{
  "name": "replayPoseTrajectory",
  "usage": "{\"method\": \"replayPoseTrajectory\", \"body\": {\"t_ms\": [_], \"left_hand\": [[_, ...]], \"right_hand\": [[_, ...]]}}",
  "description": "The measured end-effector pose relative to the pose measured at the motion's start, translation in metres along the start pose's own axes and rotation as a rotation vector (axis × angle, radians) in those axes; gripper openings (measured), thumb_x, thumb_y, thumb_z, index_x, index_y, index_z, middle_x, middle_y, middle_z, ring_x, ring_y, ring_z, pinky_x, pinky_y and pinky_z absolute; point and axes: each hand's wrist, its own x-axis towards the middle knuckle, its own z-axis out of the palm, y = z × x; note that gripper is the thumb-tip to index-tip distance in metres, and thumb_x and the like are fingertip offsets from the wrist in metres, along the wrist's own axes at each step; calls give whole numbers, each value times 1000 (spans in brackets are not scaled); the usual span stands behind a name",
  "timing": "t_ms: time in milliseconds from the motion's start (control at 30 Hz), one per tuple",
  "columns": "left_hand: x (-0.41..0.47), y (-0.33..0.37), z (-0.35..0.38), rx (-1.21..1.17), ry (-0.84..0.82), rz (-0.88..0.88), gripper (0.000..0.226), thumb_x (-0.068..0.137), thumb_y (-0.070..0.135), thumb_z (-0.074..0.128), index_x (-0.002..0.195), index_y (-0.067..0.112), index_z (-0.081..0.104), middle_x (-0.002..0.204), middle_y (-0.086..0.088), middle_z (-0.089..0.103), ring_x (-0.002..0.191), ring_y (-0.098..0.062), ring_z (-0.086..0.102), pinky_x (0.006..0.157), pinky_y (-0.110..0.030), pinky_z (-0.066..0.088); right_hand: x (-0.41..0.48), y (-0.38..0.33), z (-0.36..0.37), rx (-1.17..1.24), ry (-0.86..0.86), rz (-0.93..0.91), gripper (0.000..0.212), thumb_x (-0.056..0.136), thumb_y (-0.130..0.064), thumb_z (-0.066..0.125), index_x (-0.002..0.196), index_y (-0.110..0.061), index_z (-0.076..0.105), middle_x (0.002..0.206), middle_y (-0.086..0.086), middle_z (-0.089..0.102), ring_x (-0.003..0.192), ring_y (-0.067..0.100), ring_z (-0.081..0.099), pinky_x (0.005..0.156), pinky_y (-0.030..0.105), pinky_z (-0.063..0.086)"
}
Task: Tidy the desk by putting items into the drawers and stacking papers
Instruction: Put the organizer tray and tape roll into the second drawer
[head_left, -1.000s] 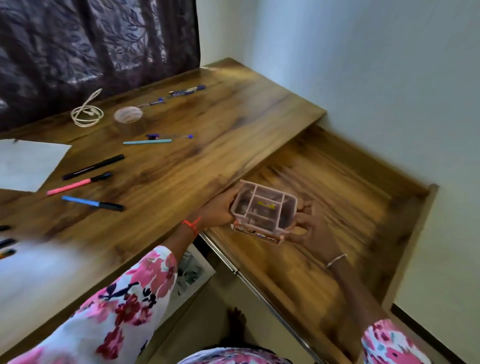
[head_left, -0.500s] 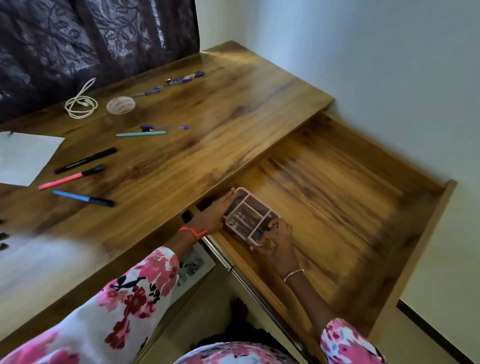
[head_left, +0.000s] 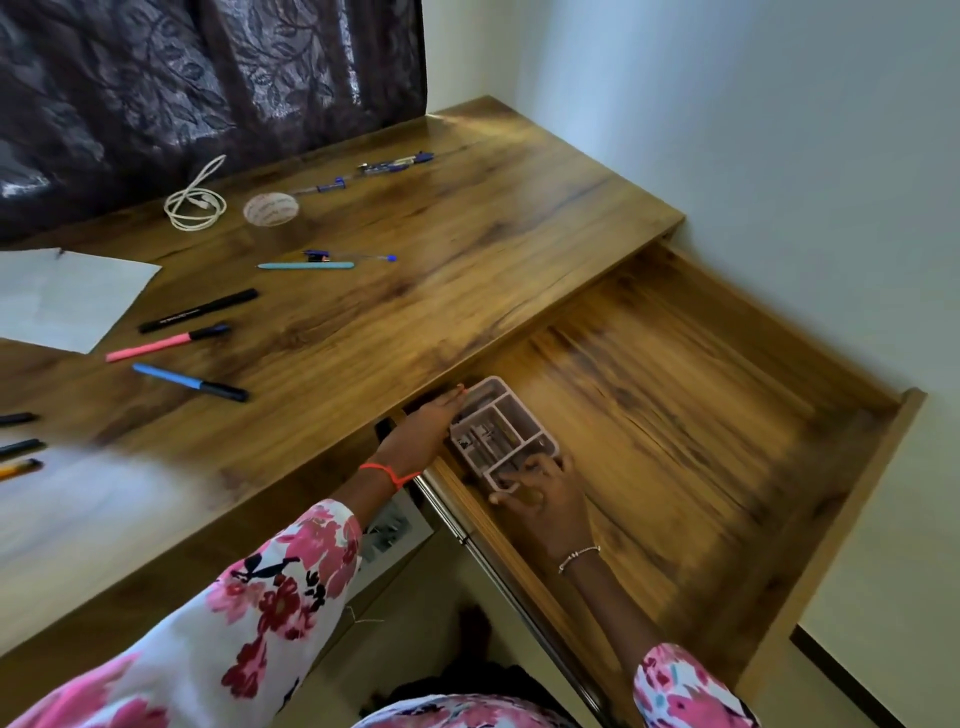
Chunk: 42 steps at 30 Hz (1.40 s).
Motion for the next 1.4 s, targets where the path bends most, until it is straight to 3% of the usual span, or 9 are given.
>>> {"method": "replayPoseTrajectory", "body": {"t_ms": [200, 267, 400, 567, 800, 933, 1167, 1300, 1400], "left_hand": [[-19, -4, -24, -18, 111, 105, 54, 91, -3, 42, 142, 10, 31, 152, -6, 26, 139, -18, 27, 115, -29, 22], [-30, -13, -36, -22, 205, 145, 51, 91, 0, 45, 140, 11, 36, 149, -5, 32, 138, -18, 29, 115, -31, 22], [-58, -33, -69, -10, 395, 116, 49, 89, -1, 49, 137, 6, 40, 146, -9, 37, 135, -20, 34, 107, -15, 18], [-102, -71, -108, 50, 538, 82, 52, 79, 0, 64, 128, -2, 49, 134, -19, 49, 128, -32, 43, 107, -41, 34], [-163, -106, -148, 102, 662, -36, 57, 76, 4, 70, 129, 0, 48, 137, -18, 47, 133, -34, 36, 108, -40, 29], [-186, -127, -153, 102, 644, -98, 65, 78, 10, 71, 135, 1, 41, 141, -18, 41, 136, -34, 30, 110, -49, 30], [-183, -155, -131, 52, 463, -262, 73, 85, 36, 60, 144, 14, 24, 155, -7, 15, 144, -22, 2, 118, -46, 9], [-178, -178, -120, 65, 356, -391, 99, 67, 74, 26, 147, 19, 6, 156, -4, 0, 143, -19, -8, 118, -45, -1], [-179, -193, -115, 112, 358, -465, 118, 56, 92, 10, 148, 18, 0, 156, -3, -6, 140, -14, -14, 117, -37, -7]], "right_hand": [[12, -17, -5, 114, 52, -9, 60, 71, -65, 41, 97, -19, 68, 107, -2, 57, 101, 8, 36, 83, 32, 46], [20, -30, -6, 160, 84, -59, 55, 74, -61, 42, 93, -17, 69, 105, -2, 59, 99, 8, 37, 84, 36, 47], [39, -70, -2, 192, 104, -188, 49, 77, -54, 43, 86, -13, 70, 99, 1, 62, 99, 12, 43, 88, 37, 44], [66, -124, 10, 153, 60, -361, 46, 82, -46, 46, 88, -9, 71, 96, 10, 63, 101, 24, 49, 88, 27, 37], [94, -203, 28, 178, 89, -503, 20, 83, -18, 64, 87, 0, 71, 88, 16, 62, 93, 29, 53, 79, 25, 36], [102, -232, 40, 183, 57, -567, 20, 85, -19, 63, 92, -2, 71, 92, 14, 61, 95, 26, 55, 82, 24, 35], [142, -261, 57, 128, -33, -586, 22, 88, -17, 59, 97, 1, 68, 103, 12, 55, 104, 19, 48, 80, -3, 26], [188, -273, 68, 119, -54, -589, 22, 87, -14, 59, 99, 2, 67, 106, 15, 57, 104, 25, 53, 92, 25, 41], [222, -281, 77, 80, -55, -536, 29, 88, -16, 57, 112, 0, 61, 121, 15, 52, 112, 26, 51, 92, 29, 40]]}}
